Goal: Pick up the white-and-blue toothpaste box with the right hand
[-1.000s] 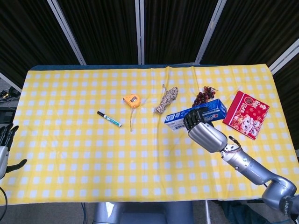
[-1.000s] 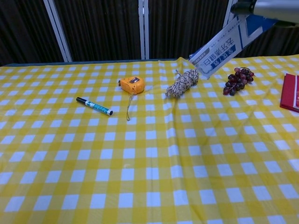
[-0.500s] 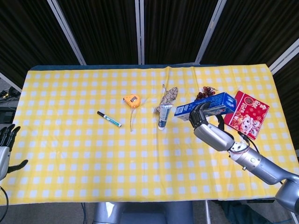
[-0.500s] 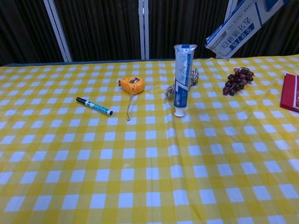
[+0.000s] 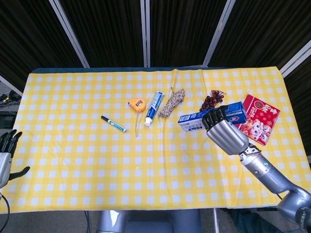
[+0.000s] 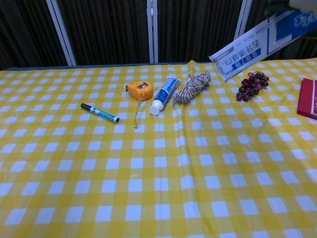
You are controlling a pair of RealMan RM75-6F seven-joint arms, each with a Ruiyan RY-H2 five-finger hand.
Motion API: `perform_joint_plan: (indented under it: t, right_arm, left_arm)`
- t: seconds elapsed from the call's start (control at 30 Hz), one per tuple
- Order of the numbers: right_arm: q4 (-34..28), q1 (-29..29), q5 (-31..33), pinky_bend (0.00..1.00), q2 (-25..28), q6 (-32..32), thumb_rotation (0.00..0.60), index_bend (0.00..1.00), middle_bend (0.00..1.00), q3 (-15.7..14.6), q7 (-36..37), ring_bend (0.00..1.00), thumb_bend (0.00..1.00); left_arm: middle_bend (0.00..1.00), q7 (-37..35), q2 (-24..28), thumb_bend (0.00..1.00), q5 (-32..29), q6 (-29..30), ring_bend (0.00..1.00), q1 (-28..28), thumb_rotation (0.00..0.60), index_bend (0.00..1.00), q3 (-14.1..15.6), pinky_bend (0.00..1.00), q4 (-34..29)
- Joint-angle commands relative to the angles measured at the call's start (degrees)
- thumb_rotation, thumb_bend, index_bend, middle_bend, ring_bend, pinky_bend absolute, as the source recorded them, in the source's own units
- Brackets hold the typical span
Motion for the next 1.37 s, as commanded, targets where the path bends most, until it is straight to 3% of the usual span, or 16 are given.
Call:
perform_joint_plan:
  t: [0.03,0.23,0.37,0.43,0.53,0.87,1.07,1.37]
  right_arm:
    - [4.43,0.25,4.58,0.44,-7.16,-1.83,0.6,0.45,0.44,-1.94,7.33,0.48,0.46]
    - [7.2,0.35,9.19,0.42,-13.28,-4.2,0.6,0.39,0.42,-3.28,15.6,0.46,0.41]
    - [7.2,0.38,11.33,0.31,-15.58,-6.02,0.6,0.19,0.24,-4.34,18.53,0.31,0.09]
    - [5.87,0.34,12.31,0.24,-15.85,-6.71,0.6,0.09,0.14,-4.6,18.69,0.21,0.01]
    - [1.95,-0.08,13.74,0.17,-15.24,-6.8,0.6,0.01,0.07,-4.65,18.66,0.14,0.0]
    - [-4.46,-6.0,8.9,0.05,-9.16,4.07,0.6,0.01,0.03,-7.49,20.38,0.05,0.0]
    - [1.44,-13.4,6.57,0.0,-5.66,16.07,0.6,0.0,0.0,-9.8,31.2,0.0,0.0]
    - [9.74,-20.57,9.29,0.0,-7.4,22.64,0.6,0.0,0.0,-11.08,38.19,0.0,0.0]
  left_arm:
    - [0.0,-0.02,-0.03,0.0,-0.3,-0.28,0.0,-0.09,0.6,0.0,-0.07,0.0,0.11]
    - [0.0,-0.59,0.08,0.0,-0.73,-0.82,0.0,-0.28,0.6,0.0,-0.19,0.0,0.43]
    - [0.0,-0.98,0.2,0.0,-0.95,-1.06,0.0,-0.34,0.6,0.0,-0.24,0.0,0.6]
    - [0.0,-1.03,0.25,0.0,-1.04,-1.28,0.0,-0.41,0.6,0.0,-0.22,0.0,0.62]
    - [0.0,-1.06,0.28,0.0,-0.98,-1.33,0.0,-0.44,0.6,0.0,-0.18,0.0,0.62]
    - [0.0,-1.72,0.57,0.0,-0.17,-0.44,0.0,-0.09,0.6,0.0,0.02,0.0,0.33]
    - [0.0,-2.16,0.48,0.0,1.6,1.03,0.0,0.35,0.6,0.0,0.43,0.0,0.23]
    - [0.0,-1.6,0.27,0.0,2.91,2.11,0.0,0.79,0.6,0.0,0.89,0.0,-0.15]
